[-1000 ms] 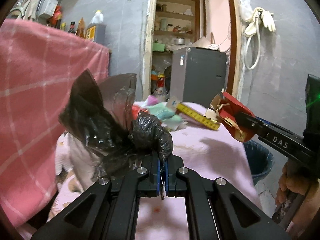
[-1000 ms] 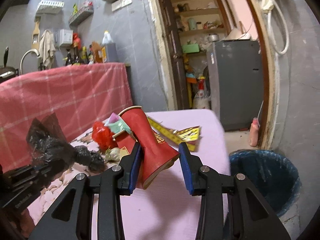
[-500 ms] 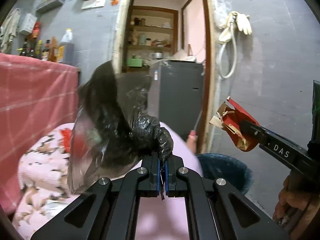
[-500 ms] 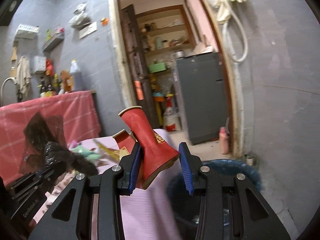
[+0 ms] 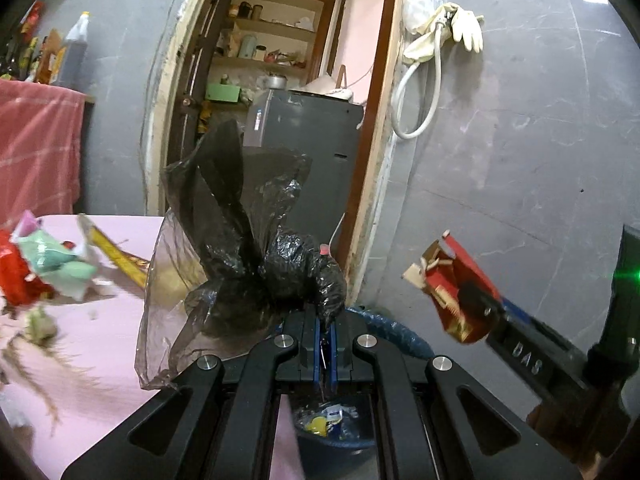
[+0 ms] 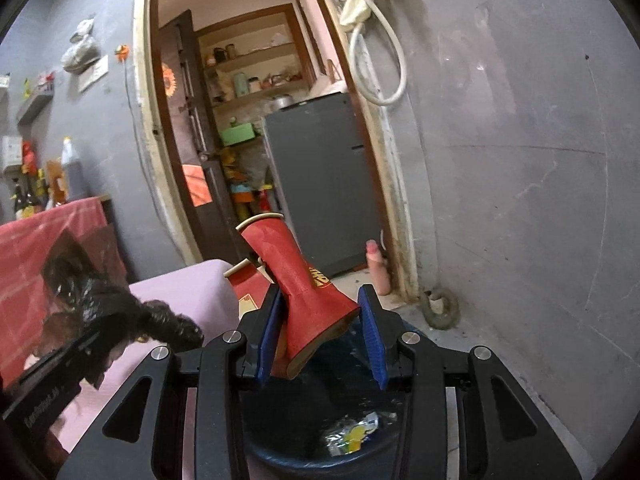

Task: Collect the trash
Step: 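Carry the black bag and red cup over the blue bin with both tools, then open both tools to drop the black bag and red cup into the bin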

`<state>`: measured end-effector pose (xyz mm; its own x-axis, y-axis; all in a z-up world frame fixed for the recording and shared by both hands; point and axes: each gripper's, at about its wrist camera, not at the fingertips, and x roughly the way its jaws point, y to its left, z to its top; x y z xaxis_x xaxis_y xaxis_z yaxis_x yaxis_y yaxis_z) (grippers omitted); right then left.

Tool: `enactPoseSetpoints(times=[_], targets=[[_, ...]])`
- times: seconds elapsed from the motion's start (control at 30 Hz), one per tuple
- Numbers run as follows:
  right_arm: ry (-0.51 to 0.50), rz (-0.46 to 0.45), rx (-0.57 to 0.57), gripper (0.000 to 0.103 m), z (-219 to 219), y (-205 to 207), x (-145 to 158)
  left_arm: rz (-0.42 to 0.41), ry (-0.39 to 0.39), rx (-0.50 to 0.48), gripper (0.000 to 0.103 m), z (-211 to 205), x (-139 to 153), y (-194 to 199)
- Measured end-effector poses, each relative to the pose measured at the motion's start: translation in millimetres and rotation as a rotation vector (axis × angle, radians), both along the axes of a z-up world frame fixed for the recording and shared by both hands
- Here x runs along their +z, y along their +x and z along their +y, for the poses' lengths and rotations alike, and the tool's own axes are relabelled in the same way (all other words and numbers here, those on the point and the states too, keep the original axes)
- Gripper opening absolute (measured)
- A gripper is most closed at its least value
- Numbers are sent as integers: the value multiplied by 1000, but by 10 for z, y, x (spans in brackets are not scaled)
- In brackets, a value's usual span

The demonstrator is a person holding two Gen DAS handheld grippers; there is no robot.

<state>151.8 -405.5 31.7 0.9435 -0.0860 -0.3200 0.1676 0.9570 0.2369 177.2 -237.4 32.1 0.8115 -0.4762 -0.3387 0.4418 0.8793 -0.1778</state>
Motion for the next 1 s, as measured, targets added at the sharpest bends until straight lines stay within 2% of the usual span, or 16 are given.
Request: enactPoseSetpoints(times=[0.27,0.57,0.73,0.83,0.9,1.0], targets=[[8,74,-16,36,-103,129,-233,146,-3,-43,2,-172,-192,333],[55,140,-38,40,-222,230,-407,227,40,-42,2,-283,-354,531],[82,170,-35,44,-266,279,-468,243,31,-34,3,-256,-389,545],[97,180,-38,45,-281,303,-487,239,-2,-44,12,-191,-374,529],[108,177,-40,46,-292,304,-474,239,-17,-41,24,-152,-361,519],[107,172,-40,50,-293,297,-442,240,-45,-39,25,-84,-326,500]])
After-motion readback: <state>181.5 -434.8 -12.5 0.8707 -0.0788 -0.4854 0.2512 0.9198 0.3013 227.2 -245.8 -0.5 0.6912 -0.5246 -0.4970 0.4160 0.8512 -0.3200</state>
